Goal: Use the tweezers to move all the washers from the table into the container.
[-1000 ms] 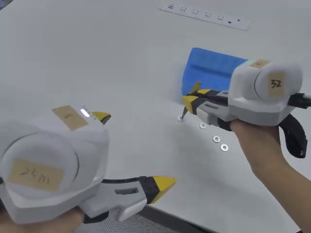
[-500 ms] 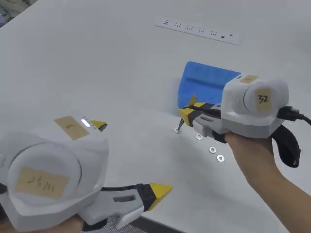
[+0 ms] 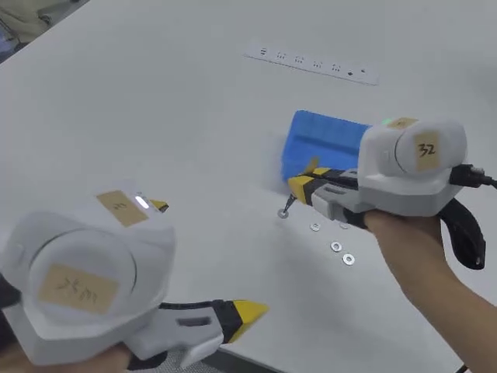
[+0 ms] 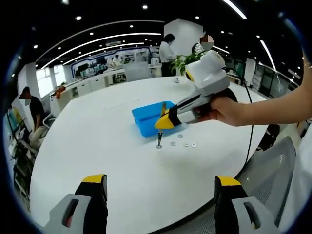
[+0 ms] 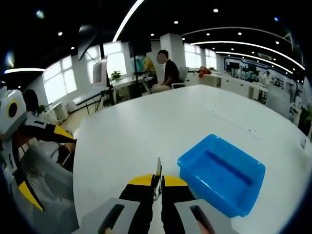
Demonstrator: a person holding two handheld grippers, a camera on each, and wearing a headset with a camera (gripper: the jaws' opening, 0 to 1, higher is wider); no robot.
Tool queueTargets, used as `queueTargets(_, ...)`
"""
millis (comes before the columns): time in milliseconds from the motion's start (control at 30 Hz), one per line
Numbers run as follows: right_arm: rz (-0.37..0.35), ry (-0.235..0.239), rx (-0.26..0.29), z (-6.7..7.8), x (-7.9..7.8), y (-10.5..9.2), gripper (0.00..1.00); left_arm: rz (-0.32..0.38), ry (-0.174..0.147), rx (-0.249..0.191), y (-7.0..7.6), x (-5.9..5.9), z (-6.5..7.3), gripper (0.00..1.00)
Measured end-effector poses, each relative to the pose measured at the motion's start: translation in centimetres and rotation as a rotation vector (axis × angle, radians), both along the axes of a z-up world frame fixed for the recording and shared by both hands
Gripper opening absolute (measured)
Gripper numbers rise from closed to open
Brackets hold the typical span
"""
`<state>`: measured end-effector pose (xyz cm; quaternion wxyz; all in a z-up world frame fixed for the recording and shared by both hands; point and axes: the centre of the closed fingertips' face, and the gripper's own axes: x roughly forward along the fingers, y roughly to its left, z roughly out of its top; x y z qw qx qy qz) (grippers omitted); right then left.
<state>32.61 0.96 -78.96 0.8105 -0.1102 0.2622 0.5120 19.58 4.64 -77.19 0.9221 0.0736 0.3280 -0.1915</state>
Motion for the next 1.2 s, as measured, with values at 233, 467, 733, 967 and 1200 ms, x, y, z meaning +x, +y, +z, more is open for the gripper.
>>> queueTargets(233,0.034,-0.003,-0.003,1.7,-0.9,-0.5,0.0,-0.009,0.001,-0.018,-0.2,0.0,0.1,0.94)
queueTargets(467,0.046,-0.026,0.006,3.7,-0.8,-1.1,0.01,-0.017,-0.004,-0.001,-0.1,0.0,0.3,0.93)
queueTargets(733,0.045,-0.06,0.012,5.1,0.3,-1.2,0.01,-0.029,0.002,-0.029,-0.8,-0.3,0.3,0.93)
queueTargets(967,0.041,-0.079,0.018,5.7,1.3,-1.2,0.01,0.002,-0.005,-0.082,-0.9,-0.2,0.9,0.92)
queueTargets(1200,0.012,-0.096,0.035,6.3,3.1,-1.2,0.01,-0.005,-0.014,-0.056,-0.8,-0.1,1.1,0.9)
